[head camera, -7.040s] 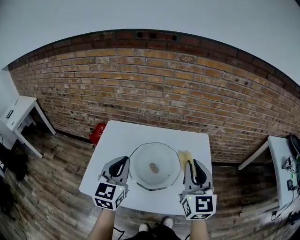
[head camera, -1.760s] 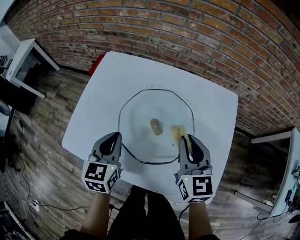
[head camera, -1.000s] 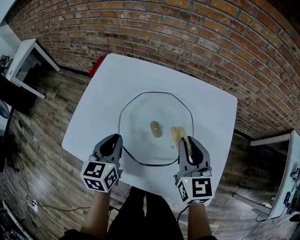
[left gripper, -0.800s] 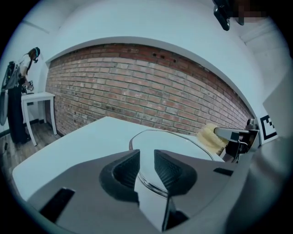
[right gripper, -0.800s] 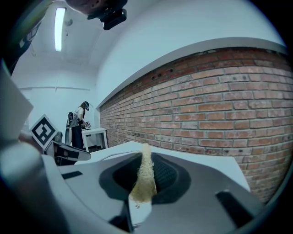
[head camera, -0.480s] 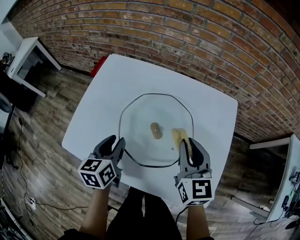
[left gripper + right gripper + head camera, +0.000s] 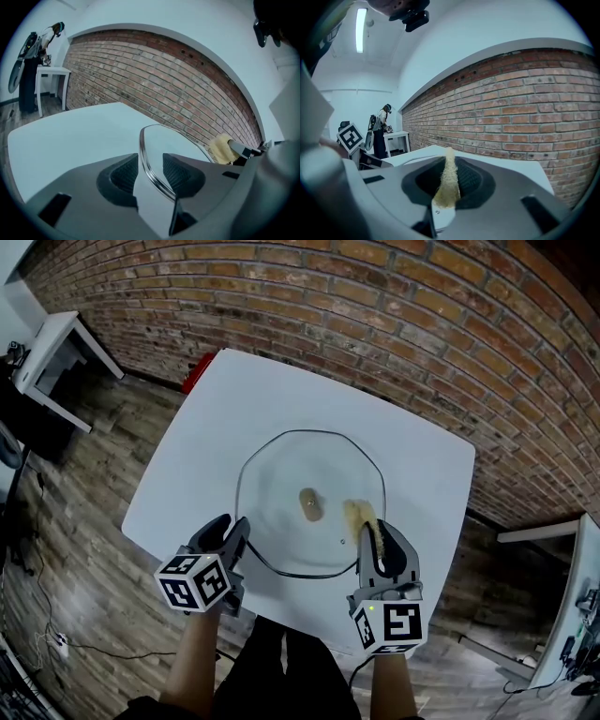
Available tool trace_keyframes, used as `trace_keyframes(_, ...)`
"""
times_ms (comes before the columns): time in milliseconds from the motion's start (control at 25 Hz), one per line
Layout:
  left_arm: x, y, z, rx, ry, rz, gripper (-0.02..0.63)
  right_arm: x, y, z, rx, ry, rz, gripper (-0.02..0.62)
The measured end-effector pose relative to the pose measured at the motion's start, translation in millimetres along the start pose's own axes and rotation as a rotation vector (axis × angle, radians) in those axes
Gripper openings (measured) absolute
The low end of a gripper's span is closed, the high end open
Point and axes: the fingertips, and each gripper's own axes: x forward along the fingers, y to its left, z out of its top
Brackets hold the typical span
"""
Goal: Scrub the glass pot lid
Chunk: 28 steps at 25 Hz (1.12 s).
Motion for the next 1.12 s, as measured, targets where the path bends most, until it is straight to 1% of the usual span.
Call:
trace_keyframes(160, 1.8, 2.0, -2.1, -0.029, -0.011, -0.007, 0.147, 0.0, -2.7, 0.1, 0.003, -0.002, -0.004, 0.058)
trace_keyframes(320, 4.7, -0.4, -5.5, -0.042, 0.003, -0.017, 0.147, 0.4, -4.6, 0.1, 0.005, -0.002, -0.006, 0.058)
trace_keyframes(600, 4.8, -1.6, -7.3, -0.005, 0.018, -0.007, 0.147, -0.1, -4.4, -0.2, 0.004, -0.002, -0.009, 0.058)
trace_keyframes(1000, 8.7, 0.3, -12.1, -0.018, 0.037, -0.006, 0.146, -0.2, -6.5, -2.1, 0.000, 0.006, -0.011, 0.058)
trace_keyframes(1120, 8.5, 0.6, -14.1, -0.017, 0.042, -0.003, 0.137, -0.3, -6.8, -3.0, -0.001, 0.007, -0.010, 0.058)
